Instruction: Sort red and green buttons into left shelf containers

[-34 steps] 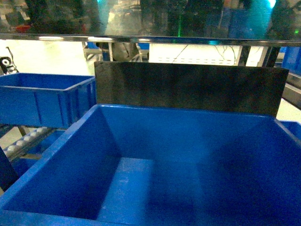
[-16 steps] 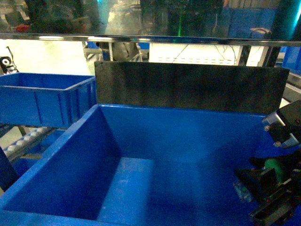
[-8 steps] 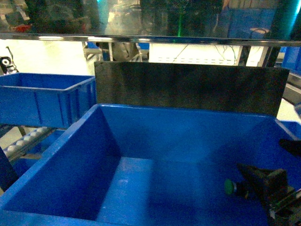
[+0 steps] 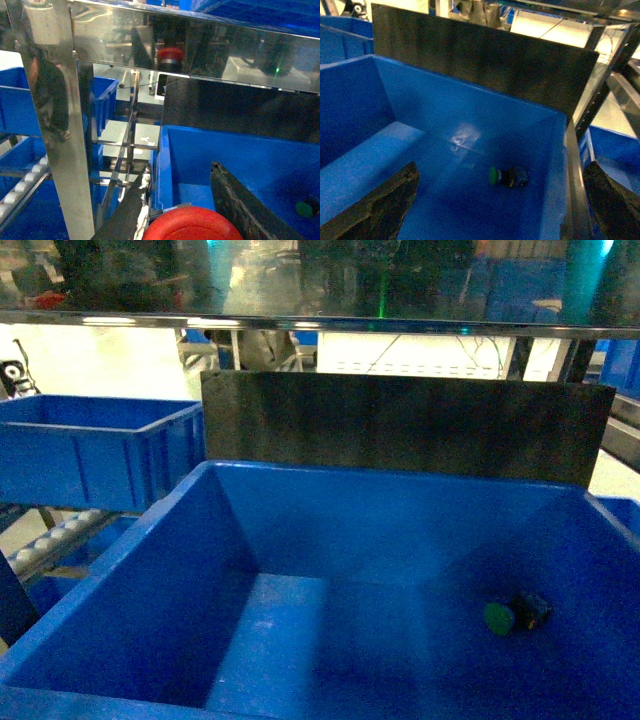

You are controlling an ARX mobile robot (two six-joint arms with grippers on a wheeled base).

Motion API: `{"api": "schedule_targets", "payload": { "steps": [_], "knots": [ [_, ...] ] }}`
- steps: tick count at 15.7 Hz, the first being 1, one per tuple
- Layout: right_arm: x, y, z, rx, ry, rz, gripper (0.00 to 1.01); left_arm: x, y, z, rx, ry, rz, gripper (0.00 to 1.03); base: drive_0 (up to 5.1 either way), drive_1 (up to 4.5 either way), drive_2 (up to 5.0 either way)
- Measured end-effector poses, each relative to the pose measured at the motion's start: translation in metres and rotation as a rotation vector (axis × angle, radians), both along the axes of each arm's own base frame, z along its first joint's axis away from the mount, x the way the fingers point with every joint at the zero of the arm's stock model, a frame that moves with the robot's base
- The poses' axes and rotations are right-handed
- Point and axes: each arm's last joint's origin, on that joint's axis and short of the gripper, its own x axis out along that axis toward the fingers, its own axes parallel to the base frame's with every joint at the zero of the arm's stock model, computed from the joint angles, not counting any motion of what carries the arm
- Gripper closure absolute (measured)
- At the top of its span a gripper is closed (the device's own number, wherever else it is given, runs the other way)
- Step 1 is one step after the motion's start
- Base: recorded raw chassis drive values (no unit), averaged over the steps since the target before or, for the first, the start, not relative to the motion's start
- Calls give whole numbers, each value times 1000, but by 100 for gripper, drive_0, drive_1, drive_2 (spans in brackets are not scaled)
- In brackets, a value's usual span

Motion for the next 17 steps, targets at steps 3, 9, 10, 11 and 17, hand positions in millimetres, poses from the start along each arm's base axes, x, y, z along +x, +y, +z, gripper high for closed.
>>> {"api": "schedule_targets", "payload": {
  "steps": [3, 9, 10, 11, 17],
  "knots": [
    [-31, -2, 15, 52, -66, -16, 3, 0, 0, 0, 0, 0, 0, 73, 0, 0, 0],
    [-67, -1, 29, 80, -153, 9, 3, 0, 0, 0, 0, 0, 0, 73, 0, 0, 0],
    [-68, -1, 33, 79, -169, 11, 3, 0, 0, 0, 0, 0, 0, 73, 0, 0, 0],
    [-68, -1, 34, 79, -167, 12, 3, 0, 0, 0, 0, 0, 0, 73, 0, 0, 0],
    [-68, -1, 33, 79, -166, 12, 3, 13, -23, -10, 21, 27, -103, 73, 0, 0, 0]
  ]
}}
